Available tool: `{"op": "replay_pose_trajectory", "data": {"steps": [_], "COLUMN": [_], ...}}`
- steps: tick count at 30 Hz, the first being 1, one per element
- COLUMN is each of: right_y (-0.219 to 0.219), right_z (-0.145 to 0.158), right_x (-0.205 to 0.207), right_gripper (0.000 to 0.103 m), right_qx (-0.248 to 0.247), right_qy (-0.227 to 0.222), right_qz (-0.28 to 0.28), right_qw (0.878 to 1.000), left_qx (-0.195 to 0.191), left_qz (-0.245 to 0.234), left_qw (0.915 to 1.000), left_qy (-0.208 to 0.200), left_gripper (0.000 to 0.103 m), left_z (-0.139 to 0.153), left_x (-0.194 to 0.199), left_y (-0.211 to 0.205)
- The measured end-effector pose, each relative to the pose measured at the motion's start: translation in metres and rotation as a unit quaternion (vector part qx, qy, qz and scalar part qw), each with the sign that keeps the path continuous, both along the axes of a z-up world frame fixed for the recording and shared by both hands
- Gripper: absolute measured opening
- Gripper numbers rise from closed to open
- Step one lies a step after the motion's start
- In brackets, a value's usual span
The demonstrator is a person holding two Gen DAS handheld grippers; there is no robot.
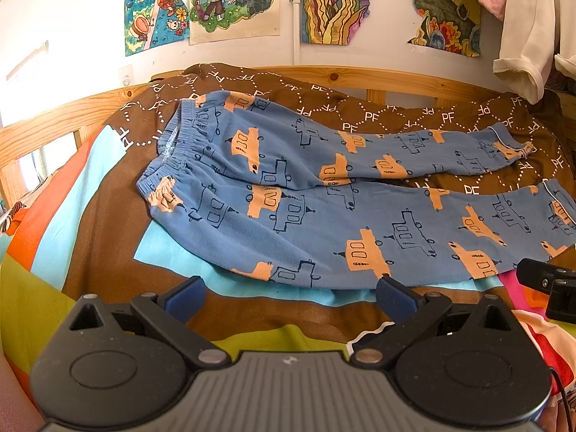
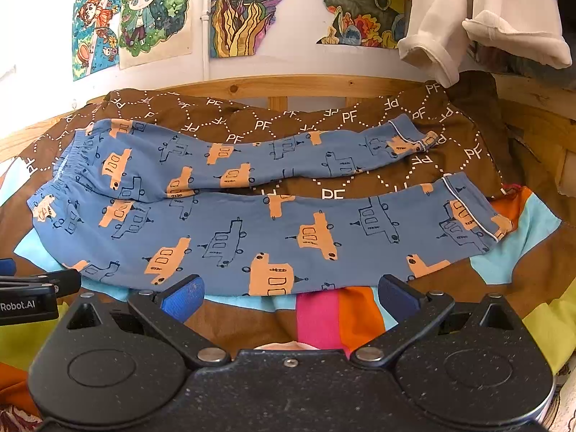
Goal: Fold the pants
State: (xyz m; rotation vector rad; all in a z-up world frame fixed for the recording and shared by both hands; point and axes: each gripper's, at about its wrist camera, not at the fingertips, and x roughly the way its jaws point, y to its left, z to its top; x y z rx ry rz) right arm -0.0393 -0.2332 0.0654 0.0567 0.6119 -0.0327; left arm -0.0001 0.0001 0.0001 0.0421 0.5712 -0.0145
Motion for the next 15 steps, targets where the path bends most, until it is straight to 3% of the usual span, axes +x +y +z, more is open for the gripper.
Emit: {"op": "replay_pose_trajectory", "data": {"steps": [15], "right_y": [0.0011], "right_z": [0.0010], "right_x": [-0.0027], "right_gripper": [0.102], "right_qx": [0.001], "right_qy": [0.003], "right_qz": [0.000], "right_qw": [1.000], "left_qx": [0.000], "left_qz": [0.000], "left_qw": [1.0000], "left_qy": [0.000], "left_gripper": [0.103], "left_z": [0.0000], "left_x": [0.0000], "left_y": [0.0000]}}
